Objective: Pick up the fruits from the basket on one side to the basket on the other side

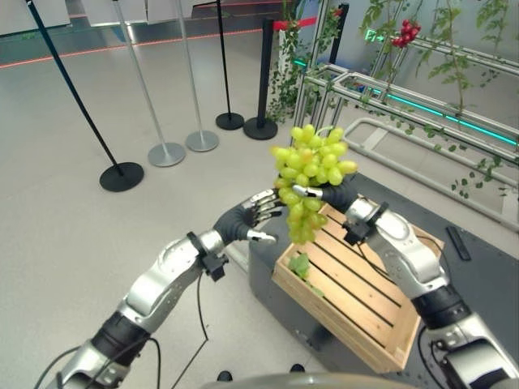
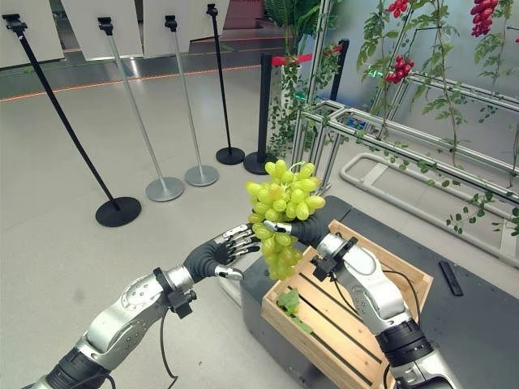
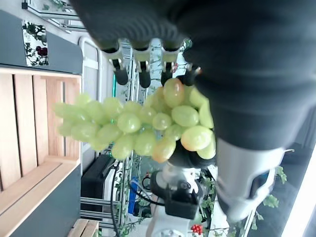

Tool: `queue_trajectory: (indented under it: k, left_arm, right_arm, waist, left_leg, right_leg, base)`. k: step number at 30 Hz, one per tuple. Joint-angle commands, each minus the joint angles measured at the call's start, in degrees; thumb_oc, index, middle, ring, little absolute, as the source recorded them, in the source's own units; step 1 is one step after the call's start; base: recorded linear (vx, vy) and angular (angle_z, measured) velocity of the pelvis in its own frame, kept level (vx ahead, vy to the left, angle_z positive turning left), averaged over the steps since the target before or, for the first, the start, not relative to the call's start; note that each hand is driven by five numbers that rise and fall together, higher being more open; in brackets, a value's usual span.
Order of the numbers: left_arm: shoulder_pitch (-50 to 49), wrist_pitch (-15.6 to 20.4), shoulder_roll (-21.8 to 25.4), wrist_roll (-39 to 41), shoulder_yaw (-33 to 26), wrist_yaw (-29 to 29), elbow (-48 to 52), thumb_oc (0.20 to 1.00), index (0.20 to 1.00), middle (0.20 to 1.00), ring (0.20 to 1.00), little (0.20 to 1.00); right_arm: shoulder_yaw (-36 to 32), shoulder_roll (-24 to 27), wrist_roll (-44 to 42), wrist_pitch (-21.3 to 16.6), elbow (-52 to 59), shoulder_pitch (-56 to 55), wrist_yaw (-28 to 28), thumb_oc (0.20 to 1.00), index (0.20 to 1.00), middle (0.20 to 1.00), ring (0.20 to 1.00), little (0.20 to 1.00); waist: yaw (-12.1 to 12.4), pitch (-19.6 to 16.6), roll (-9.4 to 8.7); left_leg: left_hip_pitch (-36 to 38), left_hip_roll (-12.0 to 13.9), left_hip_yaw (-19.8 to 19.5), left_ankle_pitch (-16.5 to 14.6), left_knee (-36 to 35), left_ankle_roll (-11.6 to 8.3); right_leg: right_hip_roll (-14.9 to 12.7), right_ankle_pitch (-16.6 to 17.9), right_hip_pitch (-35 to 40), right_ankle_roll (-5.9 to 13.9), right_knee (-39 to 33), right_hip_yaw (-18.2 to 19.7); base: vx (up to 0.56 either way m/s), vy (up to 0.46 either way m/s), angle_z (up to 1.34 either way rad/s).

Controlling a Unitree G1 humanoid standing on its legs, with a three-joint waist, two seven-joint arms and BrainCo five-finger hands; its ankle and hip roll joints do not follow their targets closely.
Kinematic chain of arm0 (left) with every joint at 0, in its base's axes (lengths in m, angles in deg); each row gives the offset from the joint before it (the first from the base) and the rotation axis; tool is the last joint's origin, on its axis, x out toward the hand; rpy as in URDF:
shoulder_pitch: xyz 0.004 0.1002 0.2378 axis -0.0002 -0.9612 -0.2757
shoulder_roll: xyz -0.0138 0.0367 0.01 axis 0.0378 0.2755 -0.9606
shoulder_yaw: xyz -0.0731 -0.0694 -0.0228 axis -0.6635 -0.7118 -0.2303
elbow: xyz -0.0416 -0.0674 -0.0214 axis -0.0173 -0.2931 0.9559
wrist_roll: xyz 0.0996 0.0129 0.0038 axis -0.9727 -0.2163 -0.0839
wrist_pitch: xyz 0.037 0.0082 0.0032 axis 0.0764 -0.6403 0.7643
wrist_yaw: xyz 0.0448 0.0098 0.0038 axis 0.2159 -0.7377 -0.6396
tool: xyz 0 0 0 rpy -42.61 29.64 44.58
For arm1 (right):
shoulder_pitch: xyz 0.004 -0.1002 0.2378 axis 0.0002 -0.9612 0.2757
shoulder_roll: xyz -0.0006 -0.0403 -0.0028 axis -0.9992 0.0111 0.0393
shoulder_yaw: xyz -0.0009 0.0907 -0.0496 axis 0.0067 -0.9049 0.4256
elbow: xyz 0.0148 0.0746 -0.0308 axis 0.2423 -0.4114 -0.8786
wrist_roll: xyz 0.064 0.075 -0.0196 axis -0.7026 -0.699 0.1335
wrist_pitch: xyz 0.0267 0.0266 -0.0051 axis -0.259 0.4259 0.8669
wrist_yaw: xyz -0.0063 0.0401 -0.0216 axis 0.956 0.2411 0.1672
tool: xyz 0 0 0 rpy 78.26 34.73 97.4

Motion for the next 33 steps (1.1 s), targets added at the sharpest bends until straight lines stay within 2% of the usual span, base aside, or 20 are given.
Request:
queue_trajectory:
  k: [1, 16, 21, 33]
  left_arm:
    - [5.5, 1.2, -0.5, 4.7, 3.6, 1.8, 3.1, 1.0, 1.0, 1.0, 1.0, 1.0]
    - [8.3, -1.9, -5.7, 12.5, 11.9, 0.3, 0.1, 1.0, 1.0, 1.0, 1.0, 1.0]
    - [7.4, -2.4, -5.8, 13.1, 11.7, -0.3, -1.2, 1.0, 1.0, 1.0, 1.0, 1.0]
    - [5.9, -1.7, -6.8, 11.5, 9.4, -1.9, -3.6, 1.0, 1.0, 1.0, 1.0, 1.0]
  right_arm:
    - [-0.2, -1.2, -4.2, -3.1, 4.3, 3.6, 0.4, 0.2, 0.2, 0.2, 0.2, 0.2]
    - [3.5, -2.5, -5.0, -4.4, 6.7, 9.3, -0.1, 0.2, 0.2, 0.2, 0.2, 0.2]
    - [2.0, -1.2, -2.7, -5.7, 10.9, 10.3, -0.9, 0.2, 0.2, 0.2, 0.2, 0.2]
    - [0.1, -3.5, -4.8, -7.0, 13.7, 9.4, -2.5, 0.2, 0.2, 0.2, 0.2, 0.2]
  waist:
    - [-0.5, -1.5, -1.81]
    - [-1.0, -0.8, -1.04]
    - [-1.2, -0.9, -0.74]
    - [-1.8, -1.7, -0.91]
  left_leg:
    - [-1.6, -0.2, -1.3, -4.8, 2.8, 0.71]
    - [-2.2, -0.6, -1.4, -5.1, 3.5, 1.05]
    - [-2.3, -0.7, -1.4, -5.3, 3.4, 1.11]
    - [-1.7, -0.3, -1.2, -5.6, 3.3, 1.13]
  right_leg:
    - [-6.9, -5.0, 1.1, 9.08, 5.6, -1.5]
    - [-7.1, -5.3, 0.6, 9.01, 6.0, -1.1]
    - [-7.1, -5.3, 0.5, 9.08, 6.0, -0.9]
    - [-6.8, -5.7, 0.7, 9.0, 6.0, -0.4]
  base:
    - [0.0, 0.0, 0.0]
    - [0.0, 0.0, 0.0]
    - [0.0, 0.0, 0.0]
    - [0.0, 0.0, 0.0]
